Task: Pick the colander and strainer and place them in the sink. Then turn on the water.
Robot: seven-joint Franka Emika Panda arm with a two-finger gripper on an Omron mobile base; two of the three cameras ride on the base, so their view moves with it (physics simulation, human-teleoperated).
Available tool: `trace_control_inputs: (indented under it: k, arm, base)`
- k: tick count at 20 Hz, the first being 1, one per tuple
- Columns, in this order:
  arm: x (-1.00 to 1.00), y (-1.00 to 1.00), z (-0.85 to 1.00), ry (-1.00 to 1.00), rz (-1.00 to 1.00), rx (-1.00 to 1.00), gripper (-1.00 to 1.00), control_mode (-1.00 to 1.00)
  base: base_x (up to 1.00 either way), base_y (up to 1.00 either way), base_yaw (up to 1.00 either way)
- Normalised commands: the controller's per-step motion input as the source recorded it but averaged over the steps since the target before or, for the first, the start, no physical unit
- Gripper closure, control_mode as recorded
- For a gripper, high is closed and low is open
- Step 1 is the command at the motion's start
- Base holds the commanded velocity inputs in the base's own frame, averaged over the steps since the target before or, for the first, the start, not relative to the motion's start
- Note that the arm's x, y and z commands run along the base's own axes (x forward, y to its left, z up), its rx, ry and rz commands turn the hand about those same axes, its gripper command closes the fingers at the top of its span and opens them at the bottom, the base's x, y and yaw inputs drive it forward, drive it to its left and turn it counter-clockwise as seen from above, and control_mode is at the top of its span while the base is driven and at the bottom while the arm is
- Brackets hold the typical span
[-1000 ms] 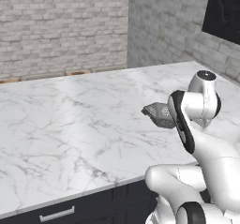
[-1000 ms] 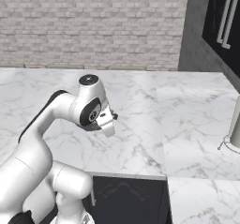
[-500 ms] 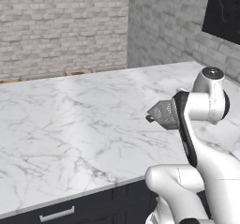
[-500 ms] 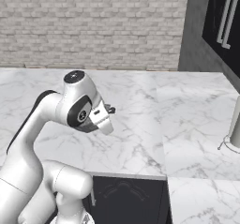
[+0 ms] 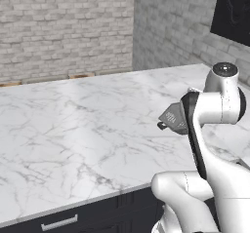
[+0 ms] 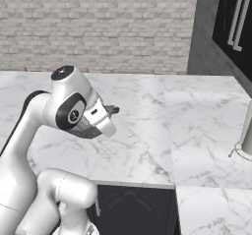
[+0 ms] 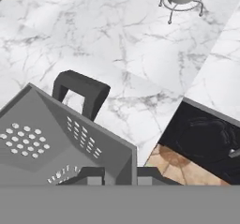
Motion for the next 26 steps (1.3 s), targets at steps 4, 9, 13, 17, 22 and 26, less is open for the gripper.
trace_control_inputs:
  k: [4, 9, 13, 17, 22, 26]
  arm:
    - [-0.33, -0.05, 0.35, 0.00, 0.00, -0.07, 1.00, -1.00]
    - [-0.39, -0.01, 0.36, 0.00, 0.00, 0.05, 1.00, -1.00]
    - [-0.56, 0.00, 0.26, -0.03, -0.02, 0.21, 1.00, -1.00]
    - [-0.50, 0.00, 0.13, -0.06, -0.06, 0.26, 1.00, -1.00]
    - [-0.40, 0.04, 0.25, -0.22, -0.06, 0.05, 1.00, -1.00]
    - [-0.45, 0.12, 0.38, -0.25, -0.05, -0.03, 1.00, -1.00]
  base:
    - [0.00, 0.00, 0.00]
    - [0.00, 0.00, 0.00]
    - [0.00, 0.00, 0.00]
    - [0.00, 0.00, 0.00]
    - [0.00, 0.00, 0.00]
    - [0.00, 0.00, 0.00]
